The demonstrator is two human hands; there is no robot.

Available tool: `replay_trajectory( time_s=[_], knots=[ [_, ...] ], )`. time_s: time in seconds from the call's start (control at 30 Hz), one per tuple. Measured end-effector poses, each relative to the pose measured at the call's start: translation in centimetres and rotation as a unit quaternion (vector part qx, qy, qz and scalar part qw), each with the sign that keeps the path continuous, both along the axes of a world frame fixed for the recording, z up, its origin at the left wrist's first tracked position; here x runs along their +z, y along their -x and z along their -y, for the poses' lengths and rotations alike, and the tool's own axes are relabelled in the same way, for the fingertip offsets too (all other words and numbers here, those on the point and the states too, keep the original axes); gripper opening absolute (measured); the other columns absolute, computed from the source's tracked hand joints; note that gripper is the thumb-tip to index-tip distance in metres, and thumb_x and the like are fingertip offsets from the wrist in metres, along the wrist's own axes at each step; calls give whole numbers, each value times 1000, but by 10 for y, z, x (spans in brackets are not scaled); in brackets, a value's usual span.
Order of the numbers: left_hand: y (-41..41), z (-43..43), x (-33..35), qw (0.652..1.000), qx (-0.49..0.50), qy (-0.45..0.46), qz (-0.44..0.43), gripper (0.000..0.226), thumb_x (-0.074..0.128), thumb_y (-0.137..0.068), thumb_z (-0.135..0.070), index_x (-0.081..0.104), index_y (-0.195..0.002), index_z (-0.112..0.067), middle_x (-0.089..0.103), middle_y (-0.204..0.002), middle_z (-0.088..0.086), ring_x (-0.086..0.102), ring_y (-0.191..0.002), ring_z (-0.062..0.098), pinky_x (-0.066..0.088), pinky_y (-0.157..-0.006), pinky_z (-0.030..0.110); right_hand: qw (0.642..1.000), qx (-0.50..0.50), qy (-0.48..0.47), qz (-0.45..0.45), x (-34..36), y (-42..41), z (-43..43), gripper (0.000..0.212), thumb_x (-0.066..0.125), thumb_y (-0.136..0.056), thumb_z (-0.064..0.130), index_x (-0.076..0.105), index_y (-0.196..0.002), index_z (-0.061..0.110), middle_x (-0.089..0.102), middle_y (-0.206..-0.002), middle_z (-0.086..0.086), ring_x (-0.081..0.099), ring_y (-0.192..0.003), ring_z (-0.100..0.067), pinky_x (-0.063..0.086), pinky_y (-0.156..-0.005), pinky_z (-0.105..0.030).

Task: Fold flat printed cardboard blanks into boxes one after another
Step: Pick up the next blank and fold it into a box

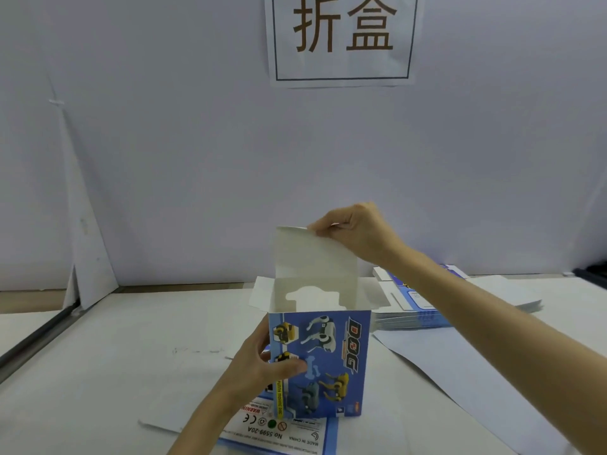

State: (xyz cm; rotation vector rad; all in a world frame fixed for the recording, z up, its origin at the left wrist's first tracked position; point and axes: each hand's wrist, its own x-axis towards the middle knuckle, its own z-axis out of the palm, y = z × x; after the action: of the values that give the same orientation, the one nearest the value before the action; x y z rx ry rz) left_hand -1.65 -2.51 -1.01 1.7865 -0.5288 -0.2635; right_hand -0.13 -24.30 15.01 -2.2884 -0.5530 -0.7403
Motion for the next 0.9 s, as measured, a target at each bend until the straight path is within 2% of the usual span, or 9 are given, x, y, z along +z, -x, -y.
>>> replay_trajectory(
  time_s=[0.13, 0.2, 0.3, 0.43, 0.5, 0.57, 0.63, 0.77, 0.9],
  knots=[
    [3, 0, 2, 1000, 14, 4, 3, 78, 80, -52, -50, 50, -122, -33, 70, -109, -16, 66, -104, 9, 51, -97, 37, 982, 18, -137, -132, 14, 9, -3, 22, 66, -87, 36, 75, -77, 19, 67, -64, 7, 56, -55, -1, 43, -53, -12],
    [4, 1, 3, 1000, 21, 2, 5, 73, 80, -56, -45, 50, -122, -33, 70, -107, -16, 66, -102, 7, 51, -96, 34, 968, 33, -147, -200, 21, 11, -2, 12, 68, -85, 33, 73, -76, 27, 69, -64, 12, 61, -56, 1, 46, -53, -10],
    [5, 2, 4, 1000, 28, -5, 5, 69, 78, -61, -37, 50, -123, -30, 71, -107, -12, 66, -102, 9, 51, -96, 34, 966, 44, -97, -234, 26, 13, -2, 10, 73, -83, 23, 73, -80, 32, 72, -71, 16, 64, -63, 5, 47, -55, -8],
    [8, 3, 7, 999, 34, -3, 6, 73, 77, -60, -35, 49, -126, -26, 69, -112, -4, 65, -106, 14, 49, -98, 39, 980, 20, -67, -188, 30, 15, -10, 20, 78, -77, 9, 73, -74, 28, 72, -74, 9, 61, -60, 5, 49, -62, -9],
    [8, 3, 7, 999, 38, -2, 5, 75, 76, -60, -36, 47, -128, -26, 67, -115, -4, 64, -107, 15, 50, -98, 37, 983, -11, -3, -183, 38, 15, -18, 17, 79, -77, 16, 71, -72, 31, 71, -78, 8, 61, -66, 2, 50, -68, -15],
    [9, 3, 8, 999, 35, -4, 2, 74, 77, -61, -35, 47, -128, -26, 66, -115, -6, 63, -105, 12, 53, -89, 26, 975, -48, 93, -195, 48, 13, -24, 7, 77, -78, 30, 71, -74, 30, 68, -78, 14, 60, -70, -1, 47, -65, -19],
    [9, 2, 8, 999, 34, -5, 1, 75, 78, -60, -37, 47, -128, -27, 65, -116, -7, 63, -104, 12, 54, -86, 24, 967, -66, 169, -179, 50, 13, -34, 8, 73, -81, 35, 74, -84, 28, 63, -74, 19, 58, -71, -3, 43, -60, -16],
    [9, 3, 8, 999, 35, -2, -1, 80, 78, -58, -43, 45, -129, -30, 63, -120, -8, 61, -111, 14, 51, -97, 40, 975, -72, 175, -116, 44, 12, -41, 11, 72, -83, 28, 77, -89, 20, 64, -71, 11, 57, -72, -9, 44, -61, -17],
    [8, 3, 4, 1000, 14, 0, 2, 76, 79, -55, -50, 48, -123, -32, 66, -115, -12, 63, -108, 12, 50, -98, 41, 961, -57, 146, -229, 50, 20, -5, 7, 71, -83, 38, 73, -77, 33, 69, -75, 16, 57, -67, 0, 44, -59, -14]
  ],
)
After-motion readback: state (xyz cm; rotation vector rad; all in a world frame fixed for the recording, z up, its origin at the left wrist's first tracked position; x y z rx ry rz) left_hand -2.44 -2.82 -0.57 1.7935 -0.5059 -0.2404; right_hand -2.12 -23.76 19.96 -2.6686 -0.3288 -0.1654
